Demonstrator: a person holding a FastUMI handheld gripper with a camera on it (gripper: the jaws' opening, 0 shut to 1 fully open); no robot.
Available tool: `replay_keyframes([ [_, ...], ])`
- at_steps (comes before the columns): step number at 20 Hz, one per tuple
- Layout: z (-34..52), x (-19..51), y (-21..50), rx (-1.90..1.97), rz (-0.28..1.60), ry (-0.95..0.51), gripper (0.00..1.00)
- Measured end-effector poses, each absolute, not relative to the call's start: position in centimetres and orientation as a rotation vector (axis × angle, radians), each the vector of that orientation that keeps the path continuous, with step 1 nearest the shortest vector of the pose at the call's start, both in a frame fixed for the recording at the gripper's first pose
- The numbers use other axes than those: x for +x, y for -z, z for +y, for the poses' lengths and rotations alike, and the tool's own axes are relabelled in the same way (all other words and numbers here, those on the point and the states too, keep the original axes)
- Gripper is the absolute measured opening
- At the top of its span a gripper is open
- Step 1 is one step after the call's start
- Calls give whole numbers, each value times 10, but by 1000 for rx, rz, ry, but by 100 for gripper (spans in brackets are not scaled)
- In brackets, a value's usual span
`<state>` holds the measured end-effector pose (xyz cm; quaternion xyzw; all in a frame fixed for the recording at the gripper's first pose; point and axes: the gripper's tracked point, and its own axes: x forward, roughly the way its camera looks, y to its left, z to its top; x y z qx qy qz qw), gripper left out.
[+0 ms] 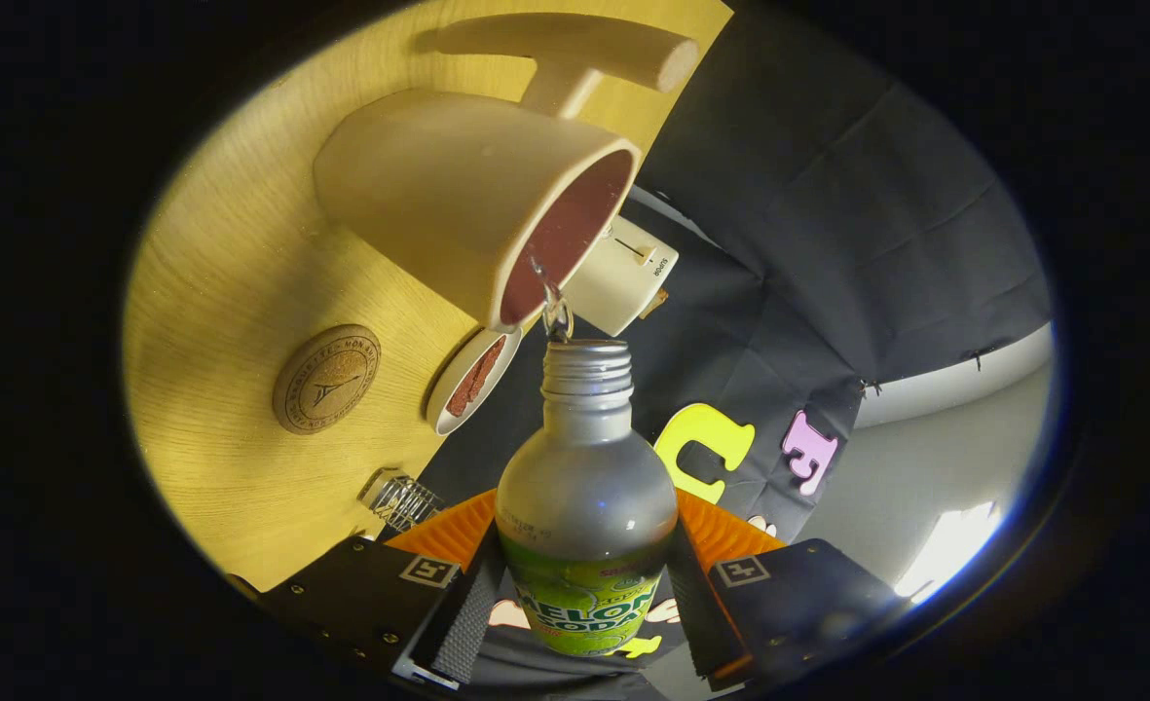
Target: Take the bottle from table, then pour the juice into the cup, finally place the bottle on the coaster
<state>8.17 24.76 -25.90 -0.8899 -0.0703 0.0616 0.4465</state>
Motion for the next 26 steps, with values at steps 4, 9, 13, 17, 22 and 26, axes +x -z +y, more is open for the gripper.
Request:
replay_keyframes([
  [4,247,83,258,-2222,-163,-156,80],
  [9,246,83,261,-2222,-146,-164,80],
  [13,246,83,264,-2221,-134,-175,80],
  [17,246,81,266,-2205,-118,-181,80],
  [22,244,80,268,-2175,-101,-193,80],
  [26,243,83,264,-2135,-92,-190,80],
])
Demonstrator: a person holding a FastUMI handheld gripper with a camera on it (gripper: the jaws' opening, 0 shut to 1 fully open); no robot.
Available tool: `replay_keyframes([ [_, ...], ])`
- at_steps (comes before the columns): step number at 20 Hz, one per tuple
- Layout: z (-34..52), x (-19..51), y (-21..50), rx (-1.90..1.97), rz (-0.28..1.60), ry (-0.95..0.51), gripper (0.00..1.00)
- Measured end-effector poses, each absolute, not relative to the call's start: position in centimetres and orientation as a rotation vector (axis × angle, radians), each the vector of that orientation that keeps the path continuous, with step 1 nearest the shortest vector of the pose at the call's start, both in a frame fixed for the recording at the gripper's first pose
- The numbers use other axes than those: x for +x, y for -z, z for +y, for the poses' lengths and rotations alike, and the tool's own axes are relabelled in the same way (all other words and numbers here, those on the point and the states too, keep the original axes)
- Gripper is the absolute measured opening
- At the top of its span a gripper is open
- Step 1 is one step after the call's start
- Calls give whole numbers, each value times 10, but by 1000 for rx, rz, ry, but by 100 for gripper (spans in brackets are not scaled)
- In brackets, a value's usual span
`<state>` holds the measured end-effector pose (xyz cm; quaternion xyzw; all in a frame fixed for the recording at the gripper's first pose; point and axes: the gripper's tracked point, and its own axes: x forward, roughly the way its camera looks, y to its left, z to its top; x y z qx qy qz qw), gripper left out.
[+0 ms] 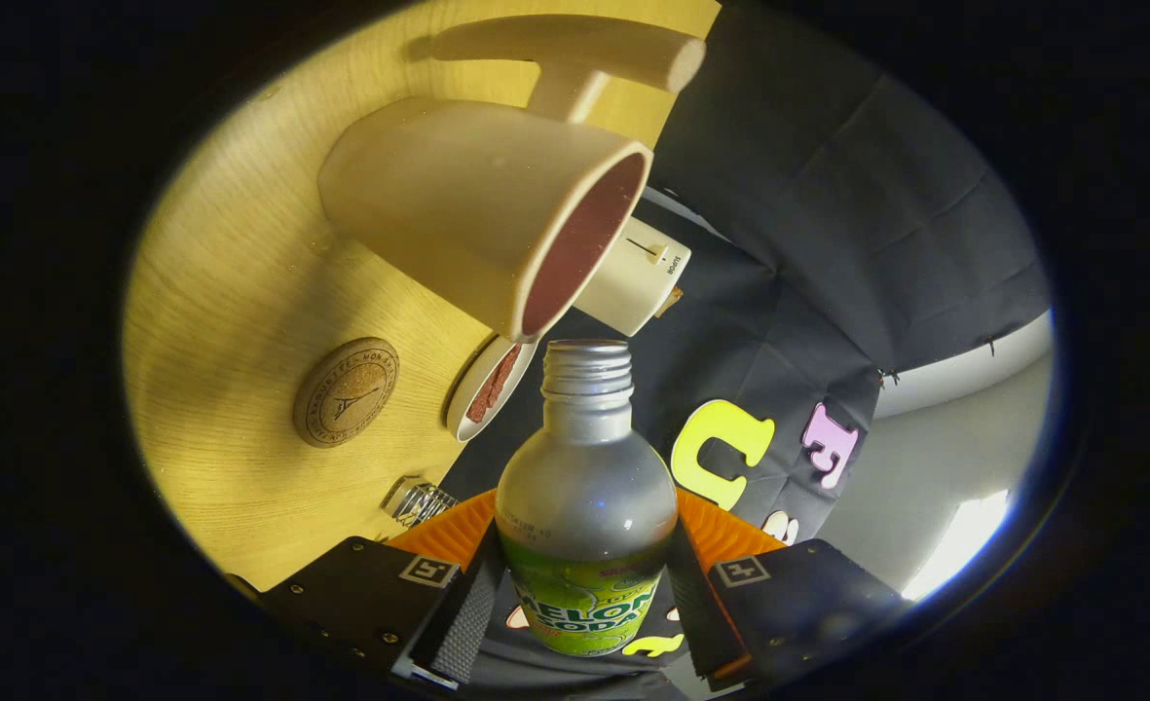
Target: Take the bottle from table, then pour the juice into the cup, finally place the bottle on the coaster
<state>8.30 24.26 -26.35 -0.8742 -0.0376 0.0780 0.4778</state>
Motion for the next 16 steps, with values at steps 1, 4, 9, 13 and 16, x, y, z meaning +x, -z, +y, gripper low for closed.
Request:
replay_keyframes([
  [1,242,84,264,-2117,-84,-192,80],
  [4,241,87,260,-2067,-78,-190,80],
  [9,243,86,264,-1909,-42,-227,80],
  [13,244,83,262,-1837,-40,-230,80],
  [16,243,82,256,-1770,-55,-218,80],
])
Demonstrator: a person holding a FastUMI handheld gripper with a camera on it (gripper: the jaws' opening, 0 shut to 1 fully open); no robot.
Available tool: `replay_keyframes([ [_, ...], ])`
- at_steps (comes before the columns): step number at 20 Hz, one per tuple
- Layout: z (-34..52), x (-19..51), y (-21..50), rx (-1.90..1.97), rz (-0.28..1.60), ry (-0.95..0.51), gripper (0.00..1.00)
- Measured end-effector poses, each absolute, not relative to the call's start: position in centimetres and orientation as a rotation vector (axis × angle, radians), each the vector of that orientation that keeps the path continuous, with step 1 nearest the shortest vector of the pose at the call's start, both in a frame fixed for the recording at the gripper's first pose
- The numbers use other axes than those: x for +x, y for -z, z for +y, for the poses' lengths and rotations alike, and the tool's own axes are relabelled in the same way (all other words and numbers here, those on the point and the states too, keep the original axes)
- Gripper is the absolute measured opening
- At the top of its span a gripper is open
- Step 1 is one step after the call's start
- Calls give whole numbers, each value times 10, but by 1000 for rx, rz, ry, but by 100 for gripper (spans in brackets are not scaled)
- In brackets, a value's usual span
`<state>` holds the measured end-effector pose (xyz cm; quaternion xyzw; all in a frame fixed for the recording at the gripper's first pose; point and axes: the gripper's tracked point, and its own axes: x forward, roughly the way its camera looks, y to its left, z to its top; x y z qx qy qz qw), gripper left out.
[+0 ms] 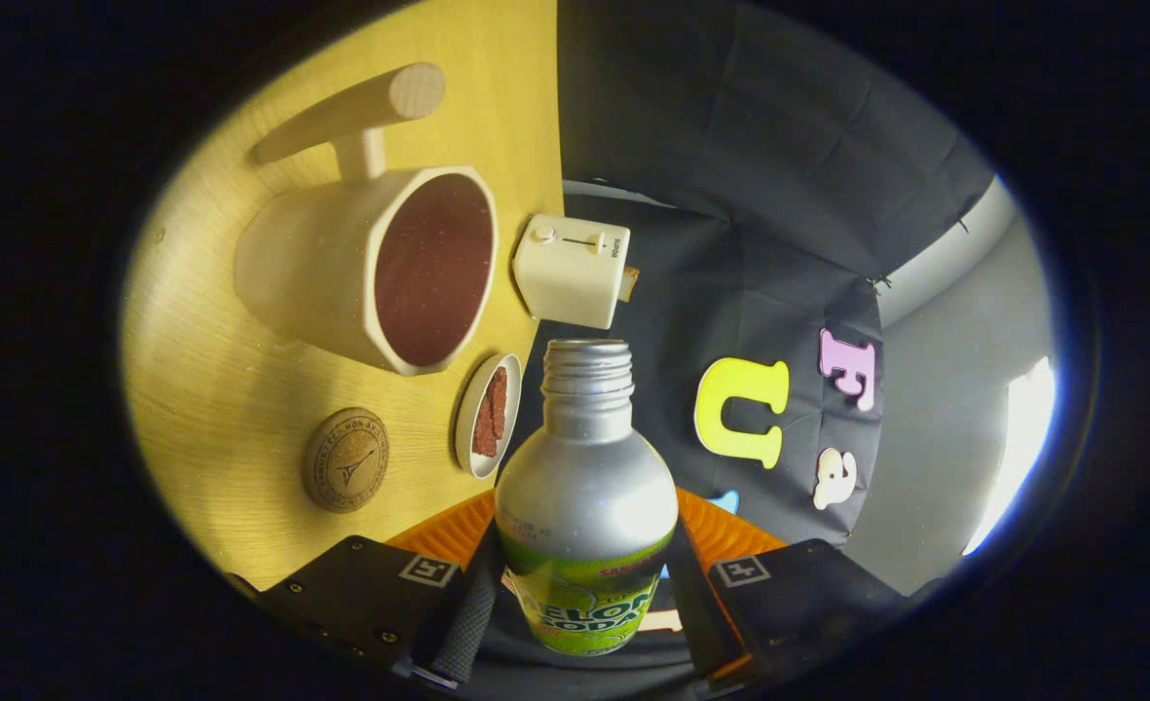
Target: Take the bottle from table, then pour the juice into the cup, finally place the bottle on the coaster
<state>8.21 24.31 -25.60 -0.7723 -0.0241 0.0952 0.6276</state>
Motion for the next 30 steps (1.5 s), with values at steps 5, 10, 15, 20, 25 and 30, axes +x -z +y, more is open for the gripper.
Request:
replay_keyframes([
  [5,232,86,248,-1634,-22,-195,80],
  [10,219,89,235,-1461,-5,-167,80],
  [15,207,92,228,-1311,39,-158,80],
  [20,199,91,227,-1204,32,-143,80],
  [25,197,90,217,-1080,-12,-122,80],
  [30,194,90,208,-911,-10,-127,80],
])
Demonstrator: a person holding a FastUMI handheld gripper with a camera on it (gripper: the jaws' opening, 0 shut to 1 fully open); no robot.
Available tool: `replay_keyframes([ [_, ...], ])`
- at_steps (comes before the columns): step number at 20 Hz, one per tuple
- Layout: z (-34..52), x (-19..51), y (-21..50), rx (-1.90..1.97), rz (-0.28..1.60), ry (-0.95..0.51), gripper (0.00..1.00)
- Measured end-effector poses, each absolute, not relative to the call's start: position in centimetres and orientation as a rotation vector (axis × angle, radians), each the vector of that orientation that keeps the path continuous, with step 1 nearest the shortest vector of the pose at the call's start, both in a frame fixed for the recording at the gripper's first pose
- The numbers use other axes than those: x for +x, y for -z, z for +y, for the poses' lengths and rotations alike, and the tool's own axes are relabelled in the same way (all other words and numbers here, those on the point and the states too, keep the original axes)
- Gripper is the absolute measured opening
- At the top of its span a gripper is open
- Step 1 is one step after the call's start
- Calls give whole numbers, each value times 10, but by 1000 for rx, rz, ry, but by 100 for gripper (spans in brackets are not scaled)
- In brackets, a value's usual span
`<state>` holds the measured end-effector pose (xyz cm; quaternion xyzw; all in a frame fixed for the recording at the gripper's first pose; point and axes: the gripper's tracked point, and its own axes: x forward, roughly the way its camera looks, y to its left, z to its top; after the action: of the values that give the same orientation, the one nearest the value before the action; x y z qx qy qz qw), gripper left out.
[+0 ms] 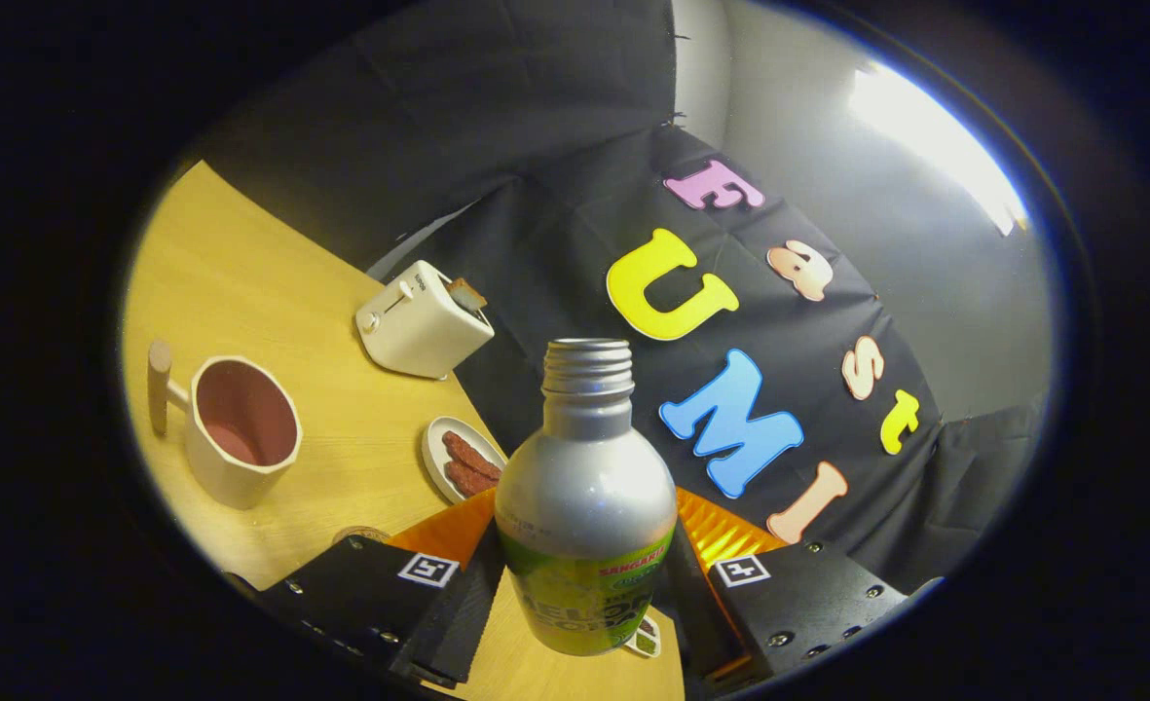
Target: Take the bottle from table, then pour the juice into the cup, finally place the bottle on the coaster
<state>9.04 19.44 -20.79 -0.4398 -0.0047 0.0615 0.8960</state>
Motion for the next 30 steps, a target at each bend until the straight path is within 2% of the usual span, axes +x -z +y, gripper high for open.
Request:
replay_keyframes([
  [7,187,93,205,-634,52,-174,81],
  [14,200,96,197,-227,151,-321,80],
  [17,197,98,182,-109,159,-342,80],
  [30,208,101,194,-92,145,-370,80],
])
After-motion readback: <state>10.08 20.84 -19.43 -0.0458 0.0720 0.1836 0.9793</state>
